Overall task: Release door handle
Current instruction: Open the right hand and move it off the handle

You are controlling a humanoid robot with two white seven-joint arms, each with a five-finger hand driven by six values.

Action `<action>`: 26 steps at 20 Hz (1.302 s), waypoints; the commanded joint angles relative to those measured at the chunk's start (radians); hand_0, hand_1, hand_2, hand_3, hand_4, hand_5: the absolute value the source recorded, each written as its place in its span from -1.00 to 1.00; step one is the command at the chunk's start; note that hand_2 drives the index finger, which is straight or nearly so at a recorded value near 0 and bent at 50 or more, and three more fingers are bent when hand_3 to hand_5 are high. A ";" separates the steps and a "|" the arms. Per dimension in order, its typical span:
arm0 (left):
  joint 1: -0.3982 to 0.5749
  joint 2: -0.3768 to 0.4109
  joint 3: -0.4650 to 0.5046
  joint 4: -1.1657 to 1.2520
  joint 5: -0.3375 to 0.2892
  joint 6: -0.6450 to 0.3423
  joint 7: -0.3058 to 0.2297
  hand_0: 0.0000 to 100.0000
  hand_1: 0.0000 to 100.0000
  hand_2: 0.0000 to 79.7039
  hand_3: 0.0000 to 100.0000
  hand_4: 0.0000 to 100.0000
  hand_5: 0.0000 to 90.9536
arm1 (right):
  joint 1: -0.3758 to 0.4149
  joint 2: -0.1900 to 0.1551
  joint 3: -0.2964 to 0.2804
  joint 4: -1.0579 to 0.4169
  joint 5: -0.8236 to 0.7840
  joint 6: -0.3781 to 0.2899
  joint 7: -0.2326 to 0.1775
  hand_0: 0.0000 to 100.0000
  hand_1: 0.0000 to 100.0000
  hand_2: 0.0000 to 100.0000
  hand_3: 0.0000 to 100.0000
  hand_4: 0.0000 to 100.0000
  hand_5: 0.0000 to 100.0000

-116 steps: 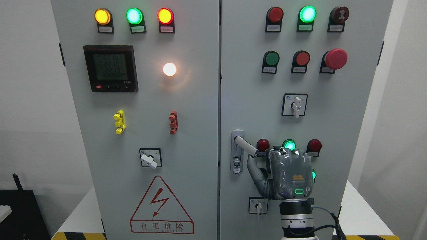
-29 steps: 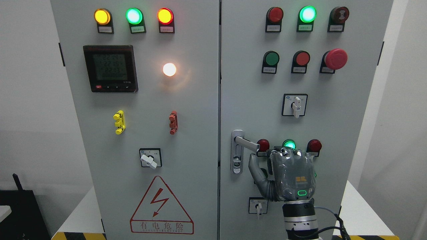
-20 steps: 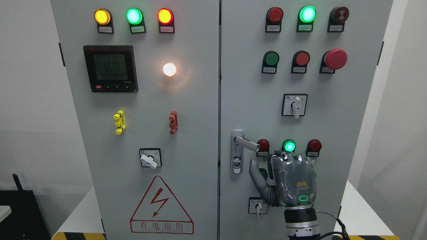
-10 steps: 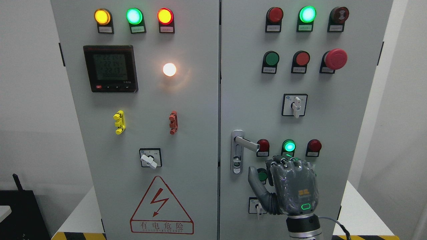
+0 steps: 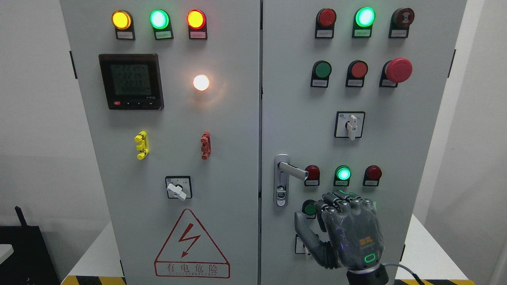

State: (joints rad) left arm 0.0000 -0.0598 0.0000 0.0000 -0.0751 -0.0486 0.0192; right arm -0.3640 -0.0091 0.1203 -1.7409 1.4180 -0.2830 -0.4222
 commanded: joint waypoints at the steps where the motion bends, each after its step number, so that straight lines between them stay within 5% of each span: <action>1: -0.003 0.000 0.002 0.009 0.000 0.000 0.001 -0.76 -0.22 -1.00 -1.00 -1.00 -1.00 | 0.040 -0.146 -0.057 -0.028 -0.007 -0.100 -0.018 0.15 -0.95 1.00 1.00 1.00 1.00; 5: -0.003 0.000 0.002 0.009 0.000 0.000 0.001 -0.76 -0.22 -1.00 -1.00 -1.00 -1.00 | 0.048 -0.224 -0.054 -0.031 -0.025 -0.116 -0.055 0.13 -0.95 1.00 1.00 1.00 1.00; 15: -0.003 0.000 0.002 0.009 0.000 0.000 0.001 -0.76 -0.22 -1.00 -1.00 -1.00 -1.00 | 0.057 -0.285 -0.048 -0.058 -0.197 -0.117 -0.043 0.10 -0.92 1.00 1.00 1.00 1.00; 18: -0.003 0.000 0.002 0.009 0.000 0.001 0.001 -0.76 -0.22 -1.00 -1.00 -1.00 -1.00 | 0.095 -0.346 0.005 -0.086 -0.298 -0.108 -0.041 0.09 -0.89 1.00 1.00 1.00 1.00; 21: -0.003 0.000 0.002 0.009 0.000 0.000 0.001 -0.76 -0.22 -1.00 -1.00 -1.00 -1.00 | 0.060 -0.432 0.078 -0.089 -0.326 -0.102 -0.044 0.06 -0.83 0.94 1.00 1.00 1.00; 23: -0.003 0.000 0.002 0.009 0.000 0.000 0.001 -0.76 -0.22 -1.00 -1.00 -1.00 -1.00 | 0.036 -0.451 0.085 -0.089 -0.327 -0.102 -0.043 0.04 -0.81 0.94 1.00 0.99 1.00; 26: -0.003 0.000 0.002 0.009 0.000 0.000 -0.001 -0.76 -0.22 -1.00 -1.00 -1.00 -1.00 | -0.041 -0.524 0.194 -0.109 -0.392 -0.099 -0.041 0.04 -0.81 0.93 1.00 0.99 1.00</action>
State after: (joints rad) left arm 0.0000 -0.0598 0.0000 0.0000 -0.0751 -0.0488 0.0193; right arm -0.3294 -0.3440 0.1546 -1.8072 1.1141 -0.3852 -0.4643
